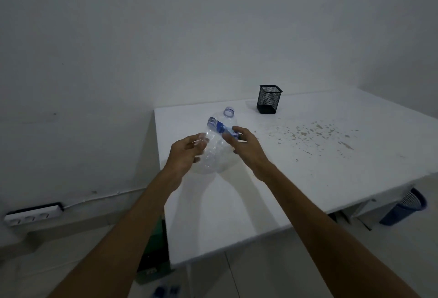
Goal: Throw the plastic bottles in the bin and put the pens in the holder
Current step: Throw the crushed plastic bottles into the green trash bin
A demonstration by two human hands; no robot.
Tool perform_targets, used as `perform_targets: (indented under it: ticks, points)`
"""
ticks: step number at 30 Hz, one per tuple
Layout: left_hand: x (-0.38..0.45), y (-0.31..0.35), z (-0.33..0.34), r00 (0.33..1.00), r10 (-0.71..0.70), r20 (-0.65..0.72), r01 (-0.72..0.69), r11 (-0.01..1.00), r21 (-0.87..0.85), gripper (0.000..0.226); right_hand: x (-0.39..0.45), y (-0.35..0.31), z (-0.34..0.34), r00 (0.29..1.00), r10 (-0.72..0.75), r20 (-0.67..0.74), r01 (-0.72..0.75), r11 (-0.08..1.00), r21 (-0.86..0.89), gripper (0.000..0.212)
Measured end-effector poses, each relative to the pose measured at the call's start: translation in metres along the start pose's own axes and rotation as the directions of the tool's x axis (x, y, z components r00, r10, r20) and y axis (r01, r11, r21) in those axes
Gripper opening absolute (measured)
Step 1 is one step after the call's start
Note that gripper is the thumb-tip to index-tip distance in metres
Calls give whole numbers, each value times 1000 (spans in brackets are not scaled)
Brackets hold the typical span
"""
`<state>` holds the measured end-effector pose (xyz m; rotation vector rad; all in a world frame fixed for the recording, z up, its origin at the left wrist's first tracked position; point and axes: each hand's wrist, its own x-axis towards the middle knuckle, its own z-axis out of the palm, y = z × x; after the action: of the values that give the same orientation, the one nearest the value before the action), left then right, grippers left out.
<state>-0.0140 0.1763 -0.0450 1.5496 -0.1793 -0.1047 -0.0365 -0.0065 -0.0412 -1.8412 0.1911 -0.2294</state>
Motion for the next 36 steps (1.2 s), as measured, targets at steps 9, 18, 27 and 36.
perform_targets:
  ticks: [9, 18, 27, 36]
  points:
    - [-65, 37, -43, 994, 3, 112, -7, 999, 37, 35, -63, -23, 9, 933, -324, 155, 359, 811, -462, 119]
    - [-105, 53, -61, 986, 135, 96, -134, 991, -15, 25, -108, -37, 20, 943, -305, 136, 333, 848, -411, 82]
    - [-126, 49, -90, 994, 107, 30, -110, 987, 117, 63, -129, -49, 52, 917, -285, 279, 330, 935, -131, 51]
    - [-168, 26, -186, 998, -20, -51, 17, 998, -68, 37, -148, -69, 159, 908, -72, 413, 163, 968, -189, 70]
